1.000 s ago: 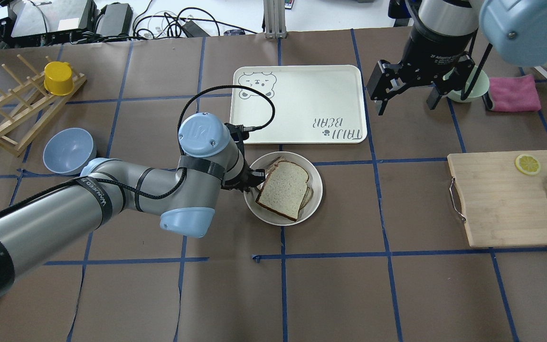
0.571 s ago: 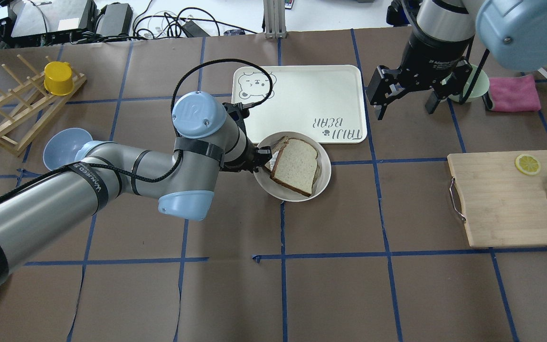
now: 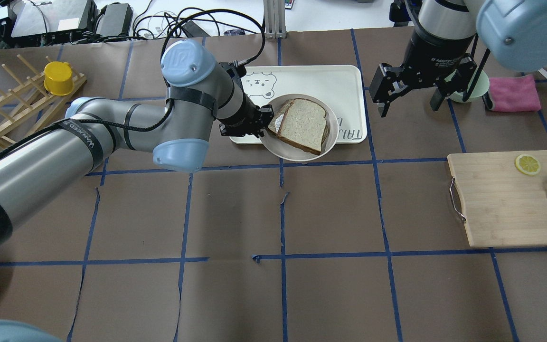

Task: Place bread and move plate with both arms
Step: 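Slide the plate with the left gripper onto the bear tray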

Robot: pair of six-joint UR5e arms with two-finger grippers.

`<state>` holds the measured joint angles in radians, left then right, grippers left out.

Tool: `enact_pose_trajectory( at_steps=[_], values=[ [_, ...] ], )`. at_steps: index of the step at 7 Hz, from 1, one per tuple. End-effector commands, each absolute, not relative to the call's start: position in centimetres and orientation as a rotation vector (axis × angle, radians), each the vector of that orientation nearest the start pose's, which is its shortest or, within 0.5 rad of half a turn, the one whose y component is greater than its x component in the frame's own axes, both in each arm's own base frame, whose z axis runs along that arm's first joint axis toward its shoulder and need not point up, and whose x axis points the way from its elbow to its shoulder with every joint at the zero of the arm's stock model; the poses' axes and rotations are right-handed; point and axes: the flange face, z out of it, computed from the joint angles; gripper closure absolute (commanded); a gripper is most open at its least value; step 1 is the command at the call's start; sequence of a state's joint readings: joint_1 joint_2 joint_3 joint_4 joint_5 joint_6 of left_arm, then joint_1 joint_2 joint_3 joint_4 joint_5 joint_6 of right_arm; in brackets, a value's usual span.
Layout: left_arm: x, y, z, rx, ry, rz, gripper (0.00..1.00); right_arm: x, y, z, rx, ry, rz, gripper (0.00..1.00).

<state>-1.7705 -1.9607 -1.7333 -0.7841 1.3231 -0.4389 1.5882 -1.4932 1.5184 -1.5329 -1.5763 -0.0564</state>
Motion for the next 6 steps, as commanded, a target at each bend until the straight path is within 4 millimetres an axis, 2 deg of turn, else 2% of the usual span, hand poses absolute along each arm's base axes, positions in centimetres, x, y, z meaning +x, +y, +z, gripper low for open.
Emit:
enact_pose_trajectory(
  at_steps=[1, 3, 4, 6],
  values=[
    [-27.1, -62.6, 27.8, -0.38, 3.438, -0.217, 1.0, 14.1, -51.6, 48.0, -0.005, 3.16, 0.046, 0.0],
    [-27.8, -66.5, 25.0, -0.371, 3.434, -0.21, 1.0, 14.1, -51.4, 48.1, -0.025, 3.163, 0.046, 0.0],
    [-27.9, -67.1, 23.3, -0.373, 3.429, -0.18, 1.0, 14.0, -51.4, 48.2, -0.022, 3.165, 0.041, 0.0],
    [-28.0, -67.7, 21.2, -0.379, 3.423, -0.152, 1.0, 14.1, -51.3, 48.4, -0.022, 3.163, 0.034, 0.0]
  ],
)
